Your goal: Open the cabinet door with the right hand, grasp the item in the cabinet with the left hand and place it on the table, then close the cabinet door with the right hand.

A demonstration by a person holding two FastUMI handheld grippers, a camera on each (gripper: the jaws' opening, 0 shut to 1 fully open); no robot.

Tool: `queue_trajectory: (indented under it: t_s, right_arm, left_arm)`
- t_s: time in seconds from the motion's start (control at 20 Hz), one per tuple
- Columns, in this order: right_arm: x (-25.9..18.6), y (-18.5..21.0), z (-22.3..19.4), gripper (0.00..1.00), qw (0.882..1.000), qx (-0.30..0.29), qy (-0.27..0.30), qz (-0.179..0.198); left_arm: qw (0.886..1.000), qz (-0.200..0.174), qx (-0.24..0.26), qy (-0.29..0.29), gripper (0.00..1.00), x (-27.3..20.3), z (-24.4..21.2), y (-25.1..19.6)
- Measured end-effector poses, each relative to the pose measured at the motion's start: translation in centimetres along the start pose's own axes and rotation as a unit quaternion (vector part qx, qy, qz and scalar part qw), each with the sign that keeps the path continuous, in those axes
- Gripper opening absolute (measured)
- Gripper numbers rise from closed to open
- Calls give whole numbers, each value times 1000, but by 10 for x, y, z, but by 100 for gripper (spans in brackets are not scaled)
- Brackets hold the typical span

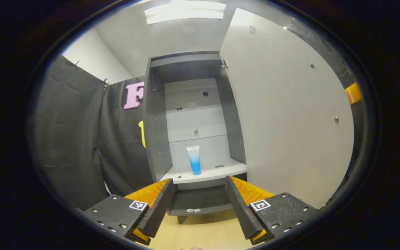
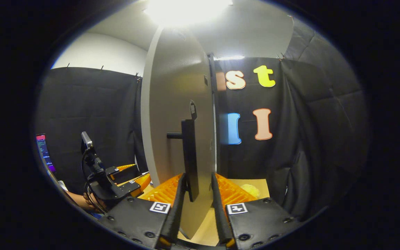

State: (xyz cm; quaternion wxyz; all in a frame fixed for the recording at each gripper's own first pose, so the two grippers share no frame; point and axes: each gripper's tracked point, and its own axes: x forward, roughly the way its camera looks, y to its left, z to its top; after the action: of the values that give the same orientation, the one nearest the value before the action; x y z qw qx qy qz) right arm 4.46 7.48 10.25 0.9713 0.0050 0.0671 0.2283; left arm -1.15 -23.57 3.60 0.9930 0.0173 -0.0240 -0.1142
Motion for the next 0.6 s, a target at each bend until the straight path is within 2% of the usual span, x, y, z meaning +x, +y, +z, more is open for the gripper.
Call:
queue_trajectory:
  t_s: [0.05, 0.1, 0.15, 0.25, 0.35, 0.5, 0.6]
  right_arm:
    - [-11, -9, 2, 55, 1000, 1, -8, -21]
    - [-20, -20, 0, 58, 999, 0, -16, -42]
    - [-28, -32, -3, 80, 998, 1, -18, -68]
    - [-38, -54, -12, 99, 993, -2, -18, -117]
    - [-30, -74, -20, 98, 988, -8, -9, -154]
    - [-14, -89, -39, 98, 983, -1, 16, -184]
    - [-10, -97, -45, 98, 978, 3, 27, -205]
  left_arm:
    - [1000, -2, -2, -1, 89, 5, 4, -2]
    - [1000, -5, -6, -3, 92, 10, 6, -3]
    - [1000, -9, -12, -3, 89, 18, 9, -6]
    - [1000, -16, -23, -7, 92, 35, 16, -8]
    - [999, -17, -25, -13, 92, 58, 23, -3]
    - [999, -15, -28, -17, 89, 101, 32, 6]
    - [999, -13, -36, -15, 92, 132, 32, 14]
